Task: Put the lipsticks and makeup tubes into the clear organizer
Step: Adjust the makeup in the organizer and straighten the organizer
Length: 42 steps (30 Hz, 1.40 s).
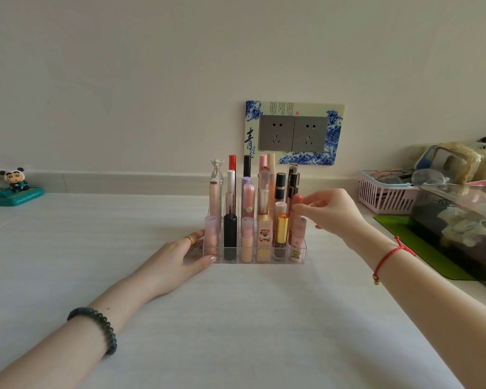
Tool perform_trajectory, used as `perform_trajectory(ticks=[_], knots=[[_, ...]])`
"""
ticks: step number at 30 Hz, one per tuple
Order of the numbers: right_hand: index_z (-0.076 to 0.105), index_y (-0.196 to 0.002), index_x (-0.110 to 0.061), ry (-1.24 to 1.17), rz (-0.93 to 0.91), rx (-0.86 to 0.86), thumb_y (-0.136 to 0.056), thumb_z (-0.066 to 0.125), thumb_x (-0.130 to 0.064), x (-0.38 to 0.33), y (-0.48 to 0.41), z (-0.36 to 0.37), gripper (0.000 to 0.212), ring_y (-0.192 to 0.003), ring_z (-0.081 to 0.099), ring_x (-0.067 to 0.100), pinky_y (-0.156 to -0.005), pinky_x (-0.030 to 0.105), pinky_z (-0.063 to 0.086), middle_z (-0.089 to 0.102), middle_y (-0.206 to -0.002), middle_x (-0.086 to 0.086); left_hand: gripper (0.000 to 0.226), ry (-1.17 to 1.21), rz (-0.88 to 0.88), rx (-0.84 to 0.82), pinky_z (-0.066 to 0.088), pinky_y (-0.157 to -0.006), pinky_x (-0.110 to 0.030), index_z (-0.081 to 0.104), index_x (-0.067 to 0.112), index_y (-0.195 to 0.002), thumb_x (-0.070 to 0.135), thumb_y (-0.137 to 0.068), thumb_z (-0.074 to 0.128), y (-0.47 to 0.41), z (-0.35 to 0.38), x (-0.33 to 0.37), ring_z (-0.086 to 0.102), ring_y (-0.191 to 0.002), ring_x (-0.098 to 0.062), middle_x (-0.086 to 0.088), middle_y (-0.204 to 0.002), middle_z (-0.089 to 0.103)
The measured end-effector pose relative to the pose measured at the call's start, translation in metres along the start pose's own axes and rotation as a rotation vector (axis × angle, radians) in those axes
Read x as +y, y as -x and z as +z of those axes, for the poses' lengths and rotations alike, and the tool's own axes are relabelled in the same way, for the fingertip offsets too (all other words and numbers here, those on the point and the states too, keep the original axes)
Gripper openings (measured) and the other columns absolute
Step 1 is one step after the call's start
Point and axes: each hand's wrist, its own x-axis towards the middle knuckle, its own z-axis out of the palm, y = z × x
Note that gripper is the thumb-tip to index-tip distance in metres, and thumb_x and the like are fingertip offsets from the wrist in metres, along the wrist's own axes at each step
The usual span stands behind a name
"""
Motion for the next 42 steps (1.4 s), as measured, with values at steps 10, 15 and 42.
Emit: perform_trajectory(ticks=[10, 15, 42], knots=[[0.07, -0.091, -0.014, 0.012, -0.009, -0.03, -0.079, 0.065, -0.039, 0.0, 0.0, -0.002, 0.029, -0.078, 0.059, 0.017, -0.067, 0.031, 0.053, 0.065, -0.084, 0.003, 0.051, 0.005, 0.014, -0.005, 0.033, -0.084, -0.011, 0.042, 0.024, -0.132, 0.037, -0.085, 0.058, 0.0, 0.0, 0.0, 0.048, -0.107, 0.003, 0.009, -0.125, 0.057], [0.069, -0.092, -0.013, 0.009, -0.003, -0.039, -0.079, 0.066, -0.038, 0.0, -0.001, -0.003, 0.028, -0.075, 0.059, 0.016, -0.069, 0.032, 0.054, 0.065, -0.082, 0.003, 0.051, 0.011, 0.01, -0.007, 0.033, -0.08, -0.006, 0.042, 0.024, -0.132, 0.037, -0.085, 0.058, -0.001, 0.0, -0.001, 0.049, -0.107, 0.003, 0.01, -0.124, 0.057], [0.067, -0.104, -0.013, 0.202, -0.34, -0.021, -0.084, 0.062, -0.017, -0.071, -0.07, -0.026, 0.021, -0.079, 0.056, 0.008, -0.073, 0.019, 0.043, 0.065, -0.096, 0.001, 0.059, 0.031, -0.007, 0.025, 0.033, -0.087, -0.01, 0.036, 0.026, -0.136, 0.041, -0.084, 0.058, 0.001, 0.002, -0.001, 0.046, -0.117, 0.0, 0.01, -0.132, 0.052]])
